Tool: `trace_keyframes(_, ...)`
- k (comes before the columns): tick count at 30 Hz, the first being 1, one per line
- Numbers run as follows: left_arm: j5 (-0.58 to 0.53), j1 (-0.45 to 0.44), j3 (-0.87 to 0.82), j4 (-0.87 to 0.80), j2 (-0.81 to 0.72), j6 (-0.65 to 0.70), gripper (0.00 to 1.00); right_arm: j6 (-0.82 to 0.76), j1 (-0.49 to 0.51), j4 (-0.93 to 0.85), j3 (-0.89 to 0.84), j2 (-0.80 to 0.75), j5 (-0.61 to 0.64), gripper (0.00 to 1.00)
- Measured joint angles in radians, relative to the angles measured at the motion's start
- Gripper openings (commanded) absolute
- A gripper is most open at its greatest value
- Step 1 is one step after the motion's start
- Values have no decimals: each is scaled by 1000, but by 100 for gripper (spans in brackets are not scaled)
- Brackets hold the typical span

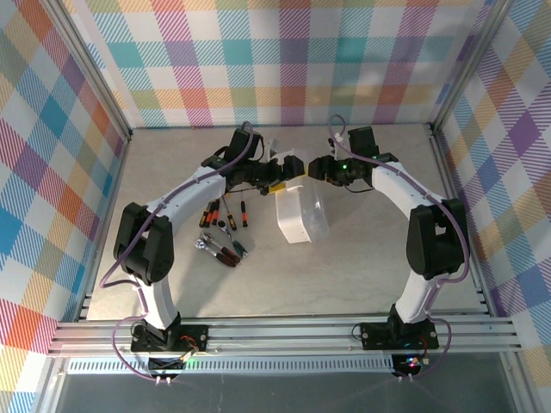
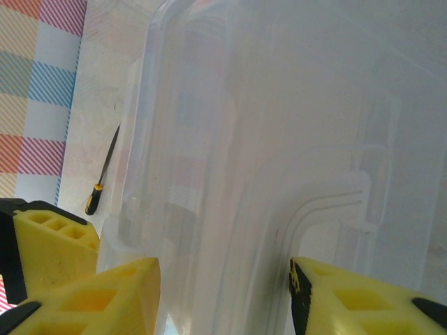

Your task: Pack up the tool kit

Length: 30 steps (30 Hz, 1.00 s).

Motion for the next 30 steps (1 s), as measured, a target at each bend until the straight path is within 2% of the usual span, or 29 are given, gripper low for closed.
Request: trace_keyframes(30,-2,-1,53,-18,42,12,100,26,6,76,-17,1,34,45)
